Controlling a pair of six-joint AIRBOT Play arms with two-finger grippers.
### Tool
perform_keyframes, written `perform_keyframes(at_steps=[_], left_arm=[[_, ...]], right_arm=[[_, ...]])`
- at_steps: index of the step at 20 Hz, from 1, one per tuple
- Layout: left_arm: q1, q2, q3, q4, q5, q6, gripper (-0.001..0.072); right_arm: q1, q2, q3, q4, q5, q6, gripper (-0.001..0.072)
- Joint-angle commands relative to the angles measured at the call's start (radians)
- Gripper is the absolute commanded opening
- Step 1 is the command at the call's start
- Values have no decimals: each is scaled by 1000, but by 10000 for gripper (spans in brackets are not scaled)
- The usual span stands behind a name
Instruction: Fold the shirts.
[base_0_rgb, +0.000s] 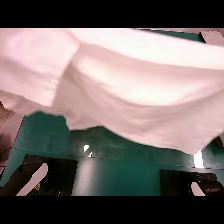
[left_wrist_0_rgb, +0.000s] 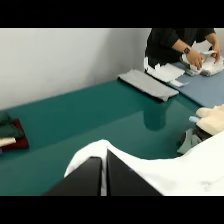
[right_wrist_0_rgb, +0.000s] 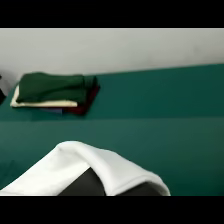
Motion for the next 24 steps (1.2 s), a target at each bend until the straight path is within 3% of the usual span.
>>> perform_keyframes(at_steps=[1, 4, 7, 10, 15, 17, 22, 24], left_arm=[[0, -32, -295, 23, 43, -15, 24], [-89, -145, -635, -11, 368, 167, 23], [-211, -361, -737, -16, 772, 279, 23], [-272, -552, -676, -31, 953, 314, 22], [-316, -664, -645, -32, 1270, 294, 22], [-316, -695, -645, -27, 1256, 283, 23], [-316, -745, -647, 62, 997, 308, 23], [-316, -748, -647, 179, 918, 234, 23]], right_arm=[[0, -203, -146, 0, -97, 18, 14], [0, -437, -196, -1, -251, 14, 15], [0, -704, -75, -3, -368, 14, 14], [0, -948, 141, -2, -385, 19, 14], [0, -1202, 407, -1, -385, 69, 15], [0, -1271, 489, 6, -310, 79, 15], [-14, -1330, 579, -5, -86, 58, 15], [-31, -1332, 578, -5, -19, 47, 15]])
